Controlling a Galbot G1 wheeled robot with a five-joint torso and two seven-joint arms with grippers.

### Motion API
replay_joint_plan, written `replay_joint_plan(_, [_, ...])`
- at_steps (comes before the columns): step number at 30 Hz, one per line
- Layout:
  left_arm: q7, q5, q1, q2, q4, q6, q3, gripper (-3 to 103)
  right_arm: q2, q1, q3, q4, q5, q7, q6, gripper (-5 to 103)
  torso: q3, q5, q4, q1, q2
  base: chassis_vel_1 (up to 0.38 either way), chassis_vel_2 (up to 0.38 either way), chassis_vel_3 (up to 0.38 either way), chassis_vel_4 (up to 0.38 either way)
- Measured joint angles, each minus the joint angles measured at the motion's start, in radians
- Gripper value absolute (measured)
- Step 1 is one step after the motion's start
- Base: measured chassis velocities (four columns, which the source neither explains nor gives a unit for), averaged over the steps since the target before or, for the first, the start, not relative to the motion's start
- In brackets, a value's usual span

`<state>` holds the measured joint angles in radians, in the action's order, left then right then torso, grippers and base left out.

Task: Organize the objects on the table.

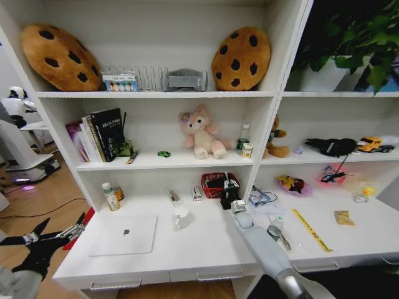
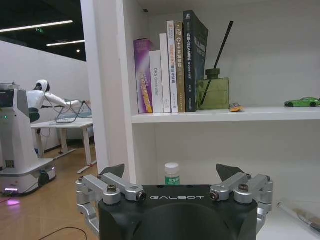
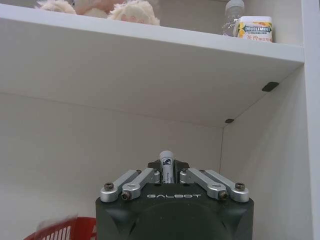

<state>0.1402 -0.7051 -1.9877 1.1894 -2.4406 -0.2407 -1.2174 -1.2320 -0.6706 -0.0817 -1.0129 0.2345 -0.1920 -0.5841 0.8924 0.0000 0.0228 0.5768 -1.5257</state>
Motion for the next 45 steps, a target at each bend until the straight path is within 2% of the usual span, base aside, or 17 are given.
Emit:
replay_joint_plan(5, [0.000,0.000,0.000,0.000,0.000,0.000,0.000,100,0.012,-0.011,0.000,-0.007,0.006,0.000,0.009,9,0.000,0.0001,-0.0003,0.000,0.000,0.000,0.000,0.000,0.000])
replay_joint_plan(10, [0.000,0.000,0.000,0.000,0.000,0.000,0.000,100,0.024,-0.017,-0.002,-0.027,0.024,0.000,0.024,29,0.000,0.0001,-0.0002,0.000,0.000,0.000,0.000,0.000,0.000])
replay_joint_plan(11, [0.000,0.000,0.000,0.000,0.000,0.000,0.000,100,0.024,-0.017,-0.002,-0.027,0.024,0.000,0.024,29,0.000,0.0001,-0.0002,0.000,0.000,0.000,0.000,0.000,0.000])
replay_joint_plan(12, [0.000,0.000,0.000,0.000,0.000,0.000,0.000,100,0.032,-0.021,-0.005,-0.042,0.036,0.002,0.039,40,0.000,0.0002,-0.0003,0.000,0.000,0.000,0.000,0.000,0.000])
replay_joint_plan(16, [0.000,0.000,0.000,0.000,0.000,0.000,0.000,100,0.051,-0.036,-0.009,-0.085,0.070,0.011,0.074,51,0.000,0.0001,-0.0002,0.000,0.000,0.000,0.000,0.000,0.000])
replay_joint_plan(18, [0.000,0.000,0.000,0.000,0.000,0.000,0.000,100,0.084,-0.073,-0.013,-0.170,0.108,0.015,0.120,61,0.000,0.0000,-0.0004,0.000,0.000,0.000,0.000,0.000,0.000])
replay_joint_plan(21, [0.000,0.000,0.000,0.000,0.000,0.000,0.000,100,0.113,-0.106,-0.011,-0.238,0.138,0.015,0.160,67,0.000,0.0002,-0.0005,0.000,0.000,0.000,0.000,0.000,0.000])
replay_joint_plan(23, [0.000,0.000,0.000,0.000,0.000,0.000,0.000,100,0.187,-0.184,-0.003,-0.390,0.188,0.004,0.246,78,0.000,-0.0002,-0.0001,0.000,0.000,0.000,0.000,0.000,0.000])
replay_joint_plan(25, [0.000,0.000,0.000,0.000,0.000,0.000,0.000,100,0.202,-0.202,-0.002,-0.424,0.196,-0.002,0.267,83,0.000,-0.0001,0.0003,0.000,0.000,0.000,0.000,0.000,0.000])
replay_joint_plan(26, [-0.001,0.000,0.000,0.000,0.000,0.000,0.000,100,0.246,-0.258,-0.003,-0.535,0.219,-0.038,0.332,89,0.000,0.0003,0.0003,0.000,0.000,0.000,0.000,0.000,0.000])
replay_joint_plan(27, [-0.001,0.000,0.000,0.000,0.000,0.000,0.000,100,0.246,-0.258,-0.003,-0.535,0.219,-0.038,0.332,89,0.000,0.0003,0.0003,0.000,0.000,0.000,0.000,0.000,0.000])
replay_joint_plan(29, [-0.001,0.000,0.000,0.000,0.000,0.000,0.000,100,0.306,-0.365,-0.041,-0.741,0.278,-0.091,0.445,98,0.000,0.0000,-0.0003,0.000,0.000,0.000,0.000,0.000,0.000])
replay_joint_plan(33, [0.000,0.000,0.000,0.000,0.000,0.000,0.000,100,0.334,-0.462,-0.092,-0.854,0.300,-0.128,0.494,100,0.000,0.0000,-0.0003,0.000,0.000,0.000,0.000,0.000,0.000])
replay_joint_plan(35, [-0.001,0.000,0.000,0.000,0.000,0.000,0.000,100,0.350,-0.637,-0.210,-0.988,0.316,-0.165,0.527,100,0.000,0.0003,-0.0003,0.000,0.000,0.000,0.000,0.000,0.000])
replay_joint_plan(39, [-0.001,0.000,0.000,0.000,0.000,0.000,0.000,100,0.347,-0.769,-0.321,-1.071,0.307,-0.155,0.529,100,0.000,-0.0001,-0.0001,0.000,0.000,0.000,0.000,0.000,0.000])
replay_joint_plan(41, [0.000,0.000,0.000,0.000,0.000,0.000,0.000,100,0.323,-0.947,-0.442,-1.154,0.287,-0.110,0.501,100,0.000,0.0000,0.0000,0.000,0.000,0.000,0.000,0.000,0.000])
replay_joint_plan(45, [0.000,0.000,0.000,0.000,0.000,0.000,0.000,100,0.280,-1.115,-0.541,-1.191,0.297,-0.044,0.454,100,0.000,0.0001,0.0002,0.000,0.000,0.000,0.000,0.000,0.000])
